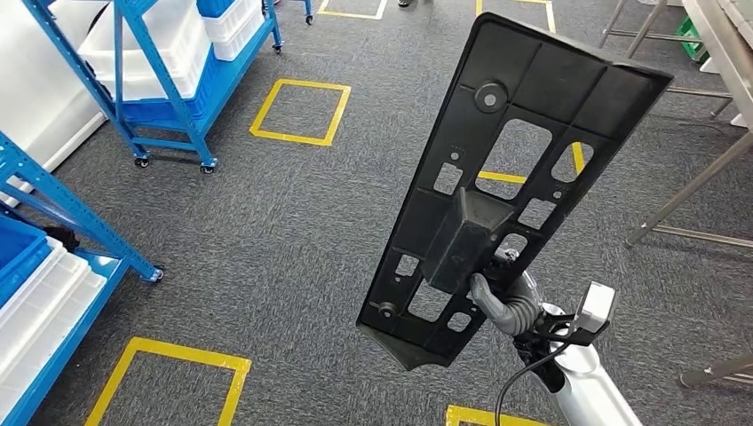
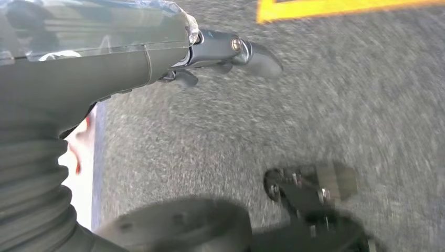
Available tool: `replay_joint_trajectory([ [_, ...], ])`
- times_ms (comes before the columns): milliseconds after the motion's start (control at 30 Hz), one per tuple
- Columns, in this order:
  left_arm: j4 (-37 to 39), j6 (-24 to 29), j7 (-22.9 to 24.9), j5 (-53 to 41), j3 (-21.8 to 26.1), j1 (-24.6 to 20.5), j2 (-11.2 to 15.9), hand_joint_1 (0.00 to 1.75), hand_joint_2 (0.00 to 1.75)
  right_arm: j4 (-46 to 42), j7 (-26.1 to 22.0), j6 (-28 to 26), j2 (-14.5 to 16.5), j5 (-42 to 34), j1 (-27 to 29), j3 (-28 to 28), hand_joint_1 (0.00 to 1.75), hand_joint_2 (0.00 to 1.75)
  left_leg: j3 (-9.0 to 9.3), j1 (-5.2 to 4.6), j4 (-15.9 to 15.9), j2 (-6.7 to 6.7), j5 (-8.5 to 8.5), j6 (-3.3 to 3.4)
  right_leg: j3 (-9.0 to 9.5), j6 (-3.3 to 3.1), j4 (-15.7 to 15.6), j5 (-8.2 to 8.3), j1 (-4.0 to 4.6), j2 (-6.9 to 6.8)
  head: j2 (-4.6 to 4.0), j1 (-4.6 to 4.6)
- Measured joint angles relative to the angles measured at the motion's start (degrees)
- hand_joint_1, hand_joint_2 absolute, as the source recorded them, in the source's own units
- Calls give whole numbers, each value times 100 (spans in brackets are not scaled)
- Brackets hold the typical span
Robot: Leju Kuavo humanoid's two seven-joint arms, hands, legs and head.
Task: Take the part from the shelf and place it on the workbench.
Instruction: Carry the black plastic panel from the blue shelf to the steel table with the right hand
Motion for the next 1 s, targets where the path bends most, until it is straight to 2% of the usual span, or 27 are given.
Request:
replay_joint_trajectory([
  [33, 0, 19, -70, -50, -31, -3, 7, 0, 175, -48, 1, -7, 4, 7, 54, -40, 175, 175, -46, 10, 143, -102, -106, -25, 12, -34, -18, 8, -16, 59, 0, 0],
  [100, 0, 33, -118, -167, -99, 2, 20, 0, 175, -160, -9, -69, 22, 19, 203, -149, 175, 175, -322, 32, 785, -369, -464, -55, 26, -86, -33, 12, -25, 169, 0, 0],
  [133, 0, 14, -61, -235, -138, -10, 23, 0, 175, -232, -28, -129, 38, 46, 331, -222, 175, 175, -517, 36, 1198, -437, -650, -60, 27, -101, -30, 9, -20, 222, 0, -1],
  [167, 0, -19, 48, -300, -179, -32, 28, 0, 175, -326, -54, -191, 57, 86, 500, -309, 175, 175, -671, 37, 1517, -461, -758, -65, 32, -107, -27, 3, -14, 275, 0, -1],
  [200, 0, -55, 180, -352, -215, -56, 33, 0, 175, -435, -85, -243, 81, 133, 684, -399, 175, 175, -739, 37, 1657, -468, -760, -65, 40, -110, -23, -3, -9, 332, 0, -1],
  [233, 0, -86, 305, -388, -250, -81, 39, 0, 175, -550, -115, -279, 109, 174, 866, -485, 175, 175, -691, 40, 1552, -474, -629, -57, 49, -108, -16, -9, -7, 400, 0, -1],
  [267, 0, -104, 396, -413, -278, -89, 45, 0, 175, -655, -137, -298, 133, 200, 1012, -556, 175, 175, -551, 45, 1242, -499, -411, -43, 58, -104, -6, -15, -8, 481, 0, -1],
  [333, 1, -117, 475, -438, -320, -72, 62, 0, 175, -820, -170, -316, 179, 219, 1206, -657, 175, 175, -206, 61, 449, -708, -20, -2, 48, -77, 27, -21, -16, 660, 0, -1],
  [400, 1, -122, 495, -447, -342, -64, 79, 0, 175, -927, -182, -319, 206, 227, 1312, -724, 175, 175, -50, 62, 55, -885, 55, 33, -3, -11, 51, -1, -41, 815, 0, -1],
  [467, 0, -153, 545, -454, -363, -82, 85, 0, 175, -1006, -181, -322, 226, 239, 1408, -774, 175, 175, -14, 56, -23, -828, 43, 82, -37, 80, 30, 38, -62, 938, 0, -1],
  [500, 0, -201, 627, -465, -377, -97, 91, 0, 175, -1045, -179, -331, 239, 249, 1464, -806, 175, 175, 12, 59, -68, -766, 71, 121, -48, 111, 39, 29, -61, 899, 0, -1],
  [567, 0, -373, 917, -494, -399, -128, 109, 0, 175, -1130, -171, -349, 279, 298, 1546, -885, 175, 175, 61, 74, -161, -642, 133, 190, -180, 144, 319, -155, -39, 631, 0, -1],
  [600, 0, -470, 1093, -503, -404, -144, 124, 0, 175, -1169, -160, -357, 318, 343, 1585, -925, 175, 175, 71, 65, -180, -577, 147, 208, -331, 152, 642, -333, -45, 451, 0, -1],
  [633, 0, -550, 1246, -504, -405, -157, 139, 0, 175, -1203, -150, -362, 361, 392, 1621, -956, 175, 175, 71, 55, -184, -516, 148, 218, -515, 168, 1026, -516, -55, 344, 0, -1],
  [667, 0, -610, 1381, -506, -406, -160, 157, 0, 175, -1230, -143, -370, 408, 442, 1664, -980, 175, 175, 72, 46, -183, -449, 142, 217, -684, 187, 1376, -650, -70, 292, 0, -1],
  [700, 0, -652, 1472, -504, -405, -156, 177, 0, 175, -1253, -143, -377, 450, 485, 1715, -1003, 175, 175, 77, 41, -182, -376, 132, 213, -779, 205, 1577, -689, -89, 265, 0, -1],
  [733, 0, -677, 1519, -507, -404, -149, 194, 0, 175, -1272, -151, -380, 482, 514, 1759, -1027, 175, 175, 85, 39, -179, -308, 120, 204, -758, 220, 1550, -619, -105, 243, 0, -1],
  [767, 0, -692, 1523, -517, -404, -136, 208, 0, 175, -1292, -167, -373, 512, 539, 1789, -1056, 175, 175, 99, 40, -177, -240, 103, 188, -614, 229, 1290, -459, -117, 202, 0, -1],
  [800, 0, -693, 1472, -527, -403, -127, 217, 0, 175, -1310, -186, -354, 540, 561, 1808, -1088, 175, 175, 120, 38, -172, -176, 82, 167, -377, 230, 863, -268, -124, 108, 0, -1],
  [867, 0, -664, 1322, -555, -405, -99, 232, 0, 175, -1338, -231, -309, 596, 599, 1815, -1153, 175, 175, 159, 16, -162, -73, 30, 108, 10, 182, 175, -63, -89, -112, 0, -1],
  [900, 0, -638, 1234, -563, -405, -84, 240, 0, 175, -1348, -255, -291, 622, 616, 1819, -1180, 175, 175, 179, 7, -159, -24, 6, 74, 88, 149, 28, -51, -65, -167, 0, -1],
  [933, 0, -600, 1130, -567, -406, -76, 248, 0, 175, -1354, -277, -274, 648, 634, 1824, -1207, 175, 175, 196, 2, -161, 24, -11, 43, 89, 114, 15, -75, -40, -154, 0, -1],
  [1000, -3, -469, 805, -578, -406, -79, 267, 0, 175, -1368, -309, -215, 714, 686, 1831, -1261, 175, 175, 237, 15, -147, 87, -60, -19, 88, 54, -9, -69, -43, -19, 0, -1],
])
